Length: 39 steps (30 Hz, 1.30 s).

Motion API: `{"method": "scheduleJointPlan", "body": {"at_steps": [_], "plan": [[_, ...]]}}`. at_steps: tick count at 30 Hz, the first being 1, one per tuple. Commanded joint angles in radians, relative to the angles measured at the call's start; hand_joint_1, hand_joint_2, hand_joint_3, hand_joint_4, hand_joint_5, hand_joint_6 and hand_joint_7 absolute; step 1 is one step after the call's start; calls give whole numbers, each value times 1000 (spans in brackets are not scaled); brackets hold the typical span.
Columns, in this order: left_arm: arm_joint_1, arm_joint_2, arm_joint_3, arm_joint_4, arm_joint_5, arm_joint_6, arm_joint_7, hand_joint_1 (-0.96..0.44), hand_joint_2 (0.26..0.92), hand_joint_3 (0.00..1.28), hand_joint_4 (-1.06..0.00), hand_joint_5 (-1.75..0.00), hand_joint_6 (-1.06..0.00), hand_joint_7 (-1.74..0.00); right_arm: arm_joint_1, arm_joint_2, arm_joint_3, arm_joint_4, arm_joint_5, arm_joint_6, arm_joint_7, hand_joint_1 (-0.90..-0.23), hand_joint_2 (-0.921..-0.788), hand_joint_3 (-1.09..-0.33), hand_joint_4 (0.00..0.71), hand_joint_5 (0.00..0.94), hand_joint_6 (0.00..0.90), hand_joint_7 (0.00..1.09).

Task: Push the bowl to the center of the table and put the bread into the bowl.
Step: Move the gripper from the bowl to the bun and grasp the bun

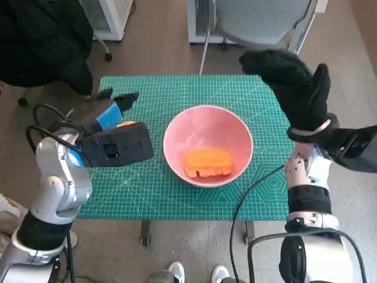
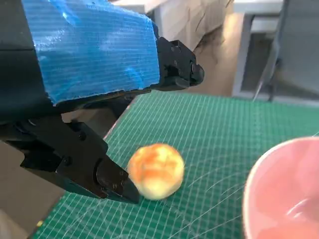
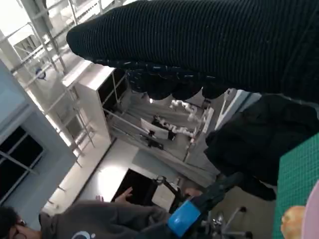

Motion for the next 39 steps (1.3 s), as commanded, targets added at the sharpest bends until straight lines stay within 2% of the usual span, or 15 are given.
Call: {"method": "scheduleJointPlan", "body": {"at_steps": [1,7,17,30,31,32,33,34,35,39], "plan": [[-42,-14,-28,74,13,0,14,69,698,6,-27,0,-216,-1,10,-3,0,-3,-5,9,-6,-710,-921,-848,263,1,329,8],[-88,-30,-68,187,27,6,18,53,699,6,-16,0,-216,0,11,-3,0,-6,-5,9,-9,-711,-921,-847,266,2,329,8],[-162,-50,-132,353,44,-10,29,-47,696,4,-33,-6,-214,0,17,-1,4,-14,-7,7,-13,-711,-921,-845,269,3,331,8],[-265,-90,-202,622,31,-121,55,-171,703,6,-111,-24,-214,-1,33,-5,12,-43,-10,11,-22,-714,-921,-844,270,2,331,8],[-273,-96,-204,647,27,-131,61,-159,701,11,-159,-624,-218,-1,35,-7,12,-45,-10,10,-23,-713,-921,-844,270,2,331,8],[-278,-101,-206,666,25,-138,66,-154,700,13,-170,-849,-219,0,36,-8,12,-46,-10,10,-23,-713,-921,-844,270,2,331,8],[-285,-107,-207,687,21,-146,72,-148,700,16,-186,-1172,-220,0,38,-9,13,-48,-10,10,-24,-713,-921,-844,270,2,331,8],[-292,-113,-208,708,18,-152,76,-138,698,16,-240,-1379,-225,-2,39,-10,13,-50,-11,11,-25,-712,-921,-845,270,1,331,8],[-297,-117,-209,723,16,-156,80,-127,697,16,-282,-1511,-230,-3,40,-10,14,-53,-11,11,-26,-710,-921,-846,269,1,330,8],[-312,-130,-215,765,14,-166,88,-112,698,15,-342,-1685,-238,-6,46,-10,16,-65,-12,12,-30,-707,-921,-848,269,1,330,7]]}}
